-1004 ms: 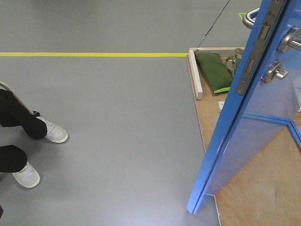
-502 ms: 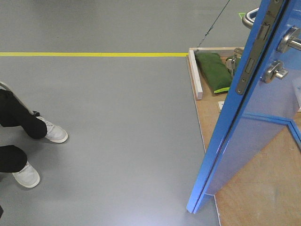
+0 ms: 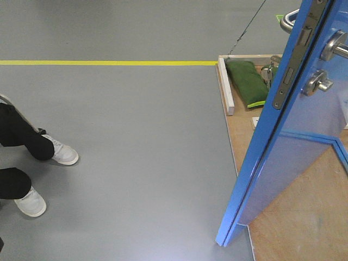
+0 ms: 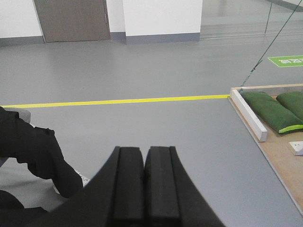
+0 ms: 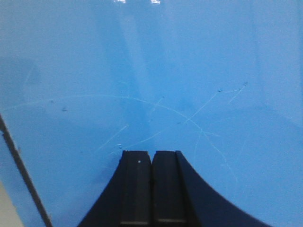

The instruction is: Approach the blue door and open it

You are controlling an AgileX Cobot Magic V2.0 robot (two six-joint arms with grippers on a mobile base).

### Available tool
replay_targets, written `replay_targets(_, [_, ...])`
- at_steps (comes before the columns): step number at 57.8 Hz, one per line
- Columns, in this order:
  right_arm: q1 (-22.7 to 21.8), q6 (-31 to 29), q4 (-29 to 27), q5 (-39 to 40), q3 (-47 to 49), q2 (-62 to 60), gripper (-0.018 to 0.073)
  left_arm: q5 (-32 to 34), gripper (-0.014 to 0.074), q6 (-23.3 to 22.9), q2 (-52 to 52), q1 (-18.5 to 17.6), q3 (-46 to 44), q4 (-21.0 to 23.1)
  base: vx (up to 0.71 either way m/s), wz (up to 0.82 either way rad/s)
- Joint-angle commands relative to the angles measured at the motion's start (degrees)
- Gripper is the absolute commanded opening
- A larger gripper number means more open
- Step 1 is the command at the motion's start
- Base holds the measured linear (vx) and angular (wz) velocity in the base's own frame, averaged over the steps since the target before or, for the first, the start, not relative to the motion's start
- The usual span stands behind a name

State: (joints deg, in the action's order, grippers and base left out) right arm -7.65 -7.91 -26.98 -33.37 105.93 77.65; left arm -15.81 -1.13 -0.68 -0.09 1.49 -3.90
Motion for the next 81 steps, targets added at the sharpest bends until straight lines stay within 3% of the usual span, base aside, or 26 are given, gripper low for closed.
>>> replay_targets(1, [0.11, -0.32, -1.54, 4.51, 1.48, -1.08, 0.0012, 4.86, 0.0073, -0.39, -0.74, -0.37, -1.49, 0.12, 0.00, 0.00])
replay_targets(81, [0.11, -0.32, -1.54, 4.51, 1.48, -1.08, 0.0012, 4.86, 0.0073, -0.39, -0.74, -0.37, -1.49, 0.12, 0.04, 0.09])
